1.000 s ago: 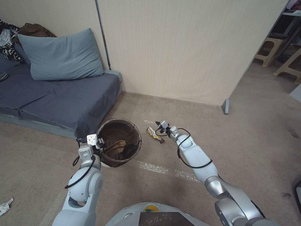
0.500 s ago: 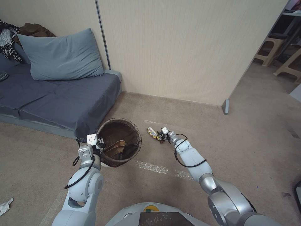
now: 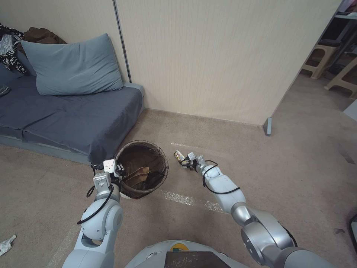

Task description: Pick up the trash bin, then pick up the garbage from the floor and place it into the trash bin.

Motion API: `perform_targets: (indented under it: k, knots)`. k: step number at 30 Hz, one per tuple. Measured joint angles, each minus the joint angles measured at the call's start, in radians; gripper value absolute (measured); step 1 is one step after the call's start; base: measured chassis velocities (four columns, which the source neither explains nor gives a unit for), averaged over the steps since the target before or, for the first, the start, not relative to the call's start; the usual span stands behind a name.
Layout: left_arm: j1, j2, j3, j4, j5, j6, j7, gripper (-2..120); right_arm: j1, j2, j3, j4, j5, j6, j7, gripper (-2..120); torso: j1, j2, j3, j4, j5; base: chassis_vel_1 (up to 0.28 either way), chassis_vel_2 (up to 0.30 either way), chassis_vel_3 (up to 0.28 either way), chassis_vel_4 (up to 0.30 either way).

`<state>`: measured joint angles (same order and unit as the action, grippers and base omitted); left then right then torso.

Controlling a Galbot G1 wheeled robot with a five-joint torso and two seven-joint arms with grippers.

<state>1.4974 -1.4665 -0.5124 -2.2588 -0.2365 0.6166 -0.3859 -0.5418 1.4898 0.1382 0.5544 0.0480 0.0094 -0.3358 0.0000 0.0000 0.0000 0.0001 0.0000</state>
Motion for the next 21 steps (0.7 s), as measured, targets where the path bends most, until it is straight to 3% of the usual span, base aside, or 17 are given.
perform_targets:
  k: [21]
  knots:
    - [0.026, -0.011, 0.011, -0.028, 0.024, 0.001, 0.000, 5, 0.094, 0.060, 0.098, -0.187, -0.096, -0.098, 0.073, 100, 0.000, 0.000, 0.000, 0.0000, -0.0001, 0.000, 0.000, 0.000, 0.000]
